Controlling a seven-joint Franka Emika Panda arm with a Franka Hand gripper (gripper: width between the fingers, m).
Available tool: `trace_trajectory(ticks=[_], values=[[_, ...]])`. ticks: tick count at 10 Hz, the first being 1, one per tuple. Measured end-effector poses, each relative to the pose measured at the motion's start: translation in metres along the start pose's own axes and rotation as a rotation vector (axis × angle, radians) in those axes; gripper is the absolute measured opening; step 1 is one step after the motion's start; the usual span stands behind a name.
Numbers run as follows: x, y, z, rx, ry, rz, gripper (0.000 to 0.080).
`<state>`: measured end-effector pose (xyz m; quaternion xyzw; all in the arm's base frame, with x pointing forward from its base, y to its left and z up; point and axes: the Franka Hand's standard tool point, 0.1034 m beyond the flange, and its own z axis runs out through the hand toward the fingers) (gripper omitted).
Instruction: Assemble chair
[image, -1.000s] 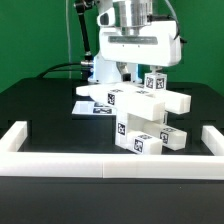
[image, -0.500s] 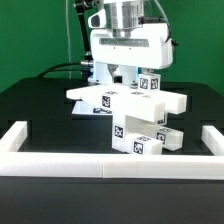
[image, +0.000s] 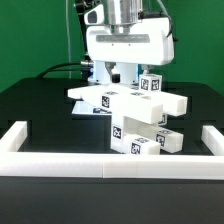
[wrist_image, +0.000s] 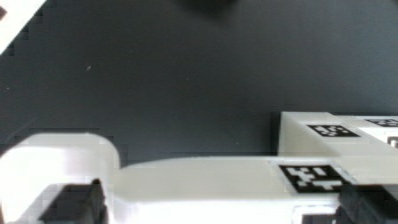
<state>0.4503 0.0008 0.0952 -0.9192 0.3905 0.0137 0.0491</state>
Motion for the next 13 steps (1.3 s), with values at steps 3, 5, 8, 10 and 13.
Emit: trace_trajectory(ticks=[3, 5, 8, 10, 13], values=[[-0.003, -0.002, -0.001, -0.001, -0.002, -0.003, 0.0649], [-0.021, -0.014, -0.014, 0.010, -0.008, -0.019, 0.0649], [-0.054, -0.025, -0.012, 0.026, 0.016, 0.077, 0.0649], [-0.063, -0.024, -0.007, 0.034, 0.016, 0.081, 0.0649], [-0.064, -0.024, -0.006, 0.032, 0.016, 0.050, 0.0649]])
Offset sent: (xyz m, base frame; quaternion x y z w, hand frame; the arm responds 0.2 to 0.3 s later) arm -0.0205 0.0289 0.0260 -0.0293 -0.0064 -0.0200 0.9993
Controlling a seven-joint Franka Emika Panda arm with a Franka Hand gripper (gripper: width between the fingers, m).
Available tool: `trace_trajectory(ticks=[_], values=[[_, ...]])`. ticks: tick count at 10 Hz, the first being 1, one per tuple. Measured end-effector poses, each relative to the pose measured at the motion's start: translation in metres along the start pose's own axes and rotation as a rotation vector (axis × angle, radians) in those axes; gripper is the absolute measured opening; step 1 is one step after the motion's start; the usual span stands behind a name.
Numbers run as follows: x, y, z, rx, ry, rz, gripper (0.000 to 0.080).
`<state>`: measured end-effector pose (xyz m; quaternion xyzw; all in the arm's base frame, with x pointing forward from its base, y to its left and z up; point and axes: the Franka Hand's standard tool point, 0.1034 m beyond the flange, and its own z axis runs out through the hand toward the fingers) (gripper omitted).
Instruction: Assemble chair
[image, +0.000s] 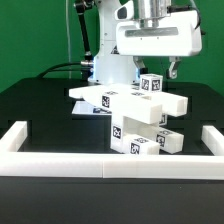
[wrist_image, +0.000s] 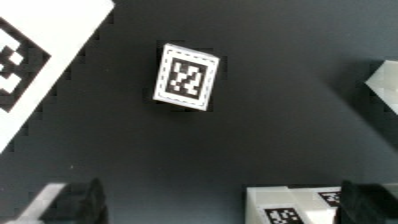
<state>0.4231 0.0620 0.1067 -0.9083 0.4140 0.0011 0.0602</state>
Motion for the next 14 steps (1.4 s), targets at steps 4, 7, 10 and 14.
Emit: trace_trajectory(ticks=[4, 7, 10, 14], values=[[-0.018, -0.005, 0.006, -0.017, -0.002, -0.418, 0.0649], [-0.018, -0.005, 0.005, -0.018, -0.004, -0.642, 0.0649], [-0.022, -0.005, 0.008, -0.025, -0.007, -0.800, 0.0649], [-0.027, -0.004, 0.015, -0.035, -0.016, -0.819, 0.0649]])
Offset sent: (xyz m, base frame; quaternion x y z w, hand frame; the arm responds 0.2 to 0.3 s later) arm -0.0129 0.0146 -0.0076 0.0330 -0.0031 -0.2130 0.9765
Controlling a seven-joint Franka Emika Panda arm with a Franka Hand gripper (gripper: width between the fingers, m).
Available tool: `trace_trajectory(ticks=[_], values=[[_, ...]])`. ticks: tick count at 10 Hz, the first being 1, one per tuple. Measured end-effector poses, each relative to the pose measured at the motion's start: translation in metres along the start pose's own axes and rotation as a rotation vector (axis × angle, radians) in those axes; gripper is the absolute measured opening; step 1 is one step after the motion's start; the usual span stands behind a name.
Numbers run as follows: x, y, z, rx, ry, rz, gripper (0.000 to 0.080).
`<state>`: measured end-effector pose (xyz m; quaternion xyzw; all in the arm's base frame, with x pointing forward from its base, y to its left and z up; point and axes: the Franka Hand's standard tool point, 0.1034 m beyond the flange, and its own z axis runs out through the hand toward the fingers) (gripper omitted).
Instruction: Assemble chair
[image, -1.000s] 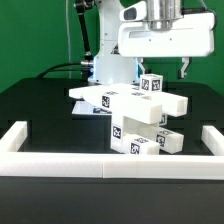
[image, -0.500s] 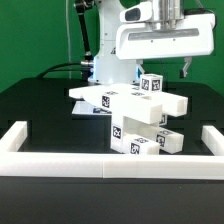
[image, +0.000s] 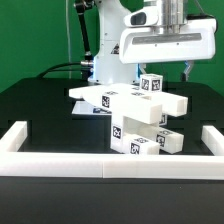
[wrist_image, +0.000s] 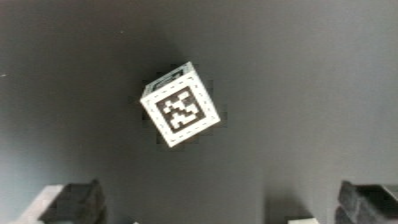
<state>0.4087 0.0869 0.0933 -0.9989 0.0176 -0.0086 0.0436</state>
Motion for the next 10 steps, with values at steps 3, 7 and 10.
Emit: trace_trajectory(ticks=[3, 7, 10], values=[[0.000, 0.000, 0.001, -0.002, 0.001, -0.004, 0.0649], [-0.005, -0.005, 0.005, -0.006, -0.001, -0.036, 0.0649], [-0.007, -0.001, 0.012, -0.012, -0.001, -0.103, 0.0649]])
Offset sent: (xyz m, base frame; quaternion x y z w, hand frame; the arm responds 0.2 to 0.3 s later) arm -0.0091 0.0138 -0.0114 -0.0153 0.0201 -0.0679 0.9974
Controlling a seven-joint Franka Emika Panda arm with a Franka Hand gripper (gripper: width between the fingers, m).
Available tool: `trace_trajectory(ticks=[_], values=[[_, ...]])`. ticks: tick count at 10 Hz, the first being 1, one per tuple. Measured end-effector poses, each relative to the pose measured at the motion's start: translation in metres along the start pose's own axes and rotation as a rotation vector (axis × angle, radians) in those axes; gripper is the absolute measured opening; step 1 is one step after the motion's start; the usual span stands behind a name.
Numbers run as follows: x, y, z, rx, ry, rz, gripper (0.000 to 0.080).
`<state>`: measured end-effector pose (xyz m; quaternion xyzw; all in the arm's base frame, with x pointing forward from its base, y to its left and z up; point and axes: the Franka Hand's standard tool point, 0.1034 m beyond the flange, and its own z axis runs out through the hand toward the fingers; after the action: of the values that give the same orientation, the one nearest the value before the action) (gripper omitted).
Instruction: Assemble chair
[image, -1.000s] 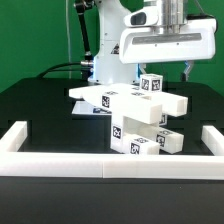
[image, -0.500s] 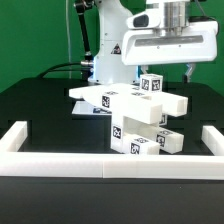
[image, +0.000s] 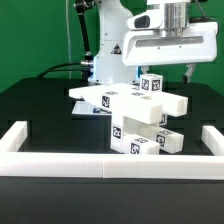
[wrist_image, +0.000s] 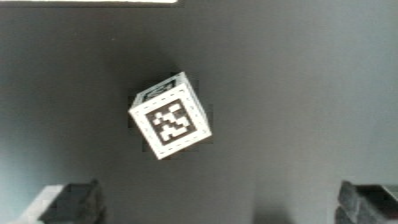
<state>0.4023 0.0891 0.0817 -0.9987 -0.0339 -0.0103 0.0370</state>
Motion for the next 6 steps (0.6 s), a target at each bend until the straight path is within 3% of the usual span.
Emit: trace_trajectory(ticks=[6], values=[[-0.0023, 0.0047, 0.0103, -0.008, -0.015, -0.031, 0.0649]])
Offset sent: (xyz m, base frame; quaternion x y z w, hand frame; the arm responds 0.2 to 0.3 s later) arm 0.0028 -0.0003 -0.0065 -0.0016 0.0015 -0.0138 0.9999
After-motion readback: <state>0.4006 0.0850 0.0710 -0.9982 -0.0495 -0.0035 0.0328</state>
